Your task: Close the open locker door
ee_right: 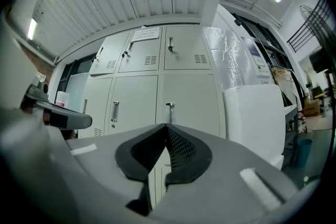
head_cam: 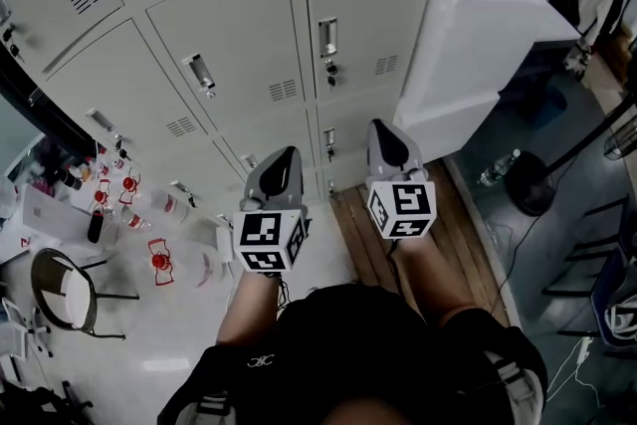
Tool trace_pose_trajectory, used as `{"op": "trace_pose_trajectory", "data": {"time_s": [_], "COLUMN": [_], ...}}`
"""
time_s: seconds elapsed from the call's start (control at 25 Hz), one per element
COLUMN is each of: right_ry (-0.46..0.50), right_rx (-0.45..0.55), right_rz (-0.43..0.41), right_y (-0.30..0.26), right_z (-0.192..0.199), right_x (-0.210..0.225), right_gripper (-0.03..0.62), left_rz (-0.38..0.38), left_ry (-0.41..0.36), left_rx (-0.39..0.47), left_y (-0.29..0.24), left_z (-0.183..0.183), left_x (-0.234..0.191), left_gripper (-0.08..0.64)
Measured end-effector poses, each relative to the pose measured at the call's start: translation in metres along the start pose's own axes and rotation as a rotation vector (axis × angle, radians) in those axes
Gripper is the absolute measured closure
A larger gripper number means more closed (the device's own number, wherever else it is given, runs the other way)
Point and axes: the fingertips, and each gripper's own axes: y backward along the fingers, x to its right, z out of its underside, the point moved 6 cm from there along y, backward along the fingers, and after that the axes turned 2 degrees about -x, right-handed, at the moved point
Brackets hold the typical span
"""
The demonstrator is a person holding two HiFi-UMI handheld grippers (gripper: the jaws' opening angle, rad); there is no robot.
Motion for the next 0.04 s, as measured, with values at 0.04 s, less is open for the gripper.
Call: {"op": "trace_pose_trajectory", "data": {"time_s": [0.04], "right_ry": [-0.001], "right_rx": [-0.001], "right_rz": [-0.001], "right_y": [-0.0003], "right_z": [0.0003], "right_x": [0.0006], "right_gripper": [0.581], "left_rz": [0.0], "left_ry": [0.0], "left_rx": [0.0], "left_y": [-0.0006], "left_z": [-0.0002], "left_x": [0.0001], "left_gripper": [0.56]}}
